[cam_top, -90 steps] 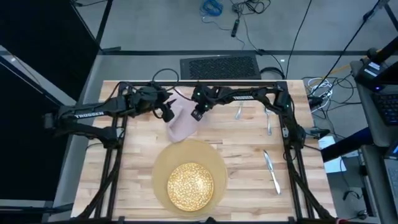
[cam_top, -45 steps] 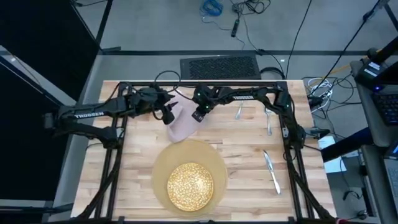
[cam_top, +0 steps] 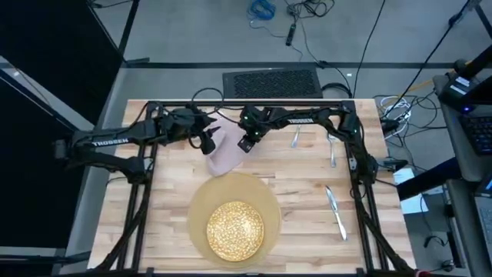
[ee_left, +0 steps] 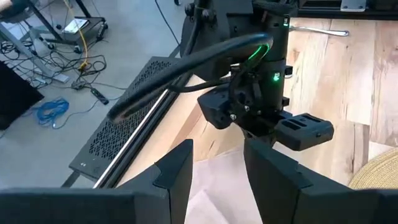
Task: Set table place
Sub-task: Fold the light orange napkin on the table
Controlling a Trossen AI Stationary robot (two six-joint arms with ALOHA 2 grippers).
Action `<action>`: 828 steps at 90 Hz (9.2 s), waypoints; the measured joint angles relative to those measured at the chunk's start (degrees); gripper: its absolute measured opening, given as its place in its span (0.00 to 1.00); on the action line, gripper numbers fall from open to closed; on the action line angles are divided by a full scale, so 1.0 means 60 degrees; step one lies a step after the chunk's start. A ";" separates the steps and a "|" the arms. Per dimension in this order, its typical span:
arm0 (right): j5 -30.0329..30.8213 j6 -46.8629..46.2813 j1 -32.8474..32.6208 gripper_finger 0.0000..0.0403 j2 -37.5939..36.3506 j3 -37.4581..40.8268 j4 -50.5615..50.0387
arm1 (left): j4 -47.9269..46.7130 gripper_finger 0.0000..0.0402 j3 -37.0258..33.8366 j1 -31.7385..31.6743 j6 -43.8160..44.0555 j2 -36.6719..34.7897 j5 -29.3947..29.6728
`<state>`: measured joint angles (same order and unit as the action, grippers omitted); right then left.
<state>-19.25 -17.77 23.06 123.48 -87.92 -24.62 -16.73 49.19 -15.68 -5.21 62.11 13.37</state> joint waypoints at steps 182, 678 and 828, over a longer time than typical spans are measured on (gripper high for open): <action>0.4765 -0.1515 -0.0750 0.00 -0.0255 -0.0122 -0.5720 | 0.0393 0.32 0.0007 0.0015 -0.0561 0.0004 -0.0732; 0.2895 0.2179 0.0800 0.52 -0.1061 -0.2698 -0.6658 | -0.1115 0.32 -0.0025 0.0507 -0.0386 0.2953 -0.1834; 0.2153 -0.0469 0.1263 0.52 -1.0936 0.8754 0.3377 | 0.0231 0.32 0.2535 -0.3414 0.1295 0.7453 -0.3979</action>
<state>-6.33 -20.58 30.63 57.87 -35.40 -4.36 -15.34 64.40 -36.17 2.56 106.83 -10.50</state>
